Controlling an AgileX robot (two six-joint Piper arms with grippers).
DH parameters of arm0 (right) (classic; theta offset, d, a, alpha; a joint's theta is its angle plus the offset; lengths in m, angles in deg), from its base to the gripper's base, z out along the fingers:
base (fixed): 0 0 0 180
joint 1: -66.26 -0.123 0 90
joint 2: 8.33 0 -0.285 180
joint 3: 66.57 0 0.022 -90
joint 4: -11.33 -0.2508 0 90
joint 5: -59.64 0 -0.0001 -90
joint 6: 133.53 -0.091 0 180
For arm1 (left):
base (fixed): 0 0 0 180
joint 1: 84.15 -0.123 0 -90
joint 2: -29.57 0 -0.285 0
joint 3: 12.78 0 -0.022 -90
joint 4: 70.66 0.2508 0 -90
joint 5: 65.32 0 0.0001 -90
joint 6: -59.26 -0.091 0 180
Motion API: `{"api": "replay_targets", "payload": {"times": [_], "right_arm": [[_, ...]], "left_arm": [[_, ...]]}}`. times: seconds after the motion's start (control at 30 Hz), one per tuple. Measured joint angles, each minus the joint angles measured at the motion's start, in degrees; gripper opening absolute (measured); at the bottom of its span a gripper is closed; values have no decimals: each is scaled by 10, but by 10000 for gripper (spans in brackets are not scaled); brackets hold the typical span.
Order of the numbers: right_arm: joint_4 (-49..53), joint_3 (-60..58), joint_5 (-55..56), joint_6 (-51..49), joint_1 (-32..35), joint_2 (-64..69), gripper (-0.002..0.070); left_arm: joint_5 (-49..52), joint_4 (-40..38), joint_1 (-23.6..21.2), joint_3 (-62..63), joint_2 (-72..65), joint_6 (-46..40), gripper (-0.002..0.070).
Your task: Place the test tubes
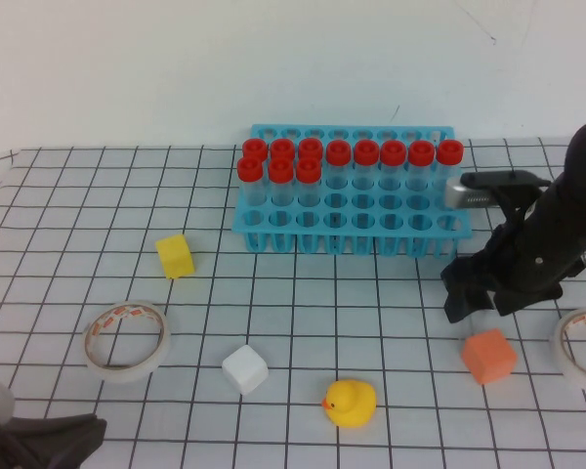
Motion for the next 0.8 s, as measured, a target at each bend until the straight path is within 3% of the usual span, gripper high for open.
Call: {"api": "replay_targets", "payload": {"times": [0.4,0.5,0.7,0.8], "right_arm": [[33,3,16,-15,-4,21,509],[56,3,16,-15,-4,22,446],[83,3,16,-15,-4,22,237],[95,3,16,-15,-4,22,236]], "left_arm": [[2,0,0,0,0,-4,-1],[2,0,0,0,0,-4,-1],[2,0,0,0,0,-4,-1],[2,0,0,0,0,-4,-1]]}}
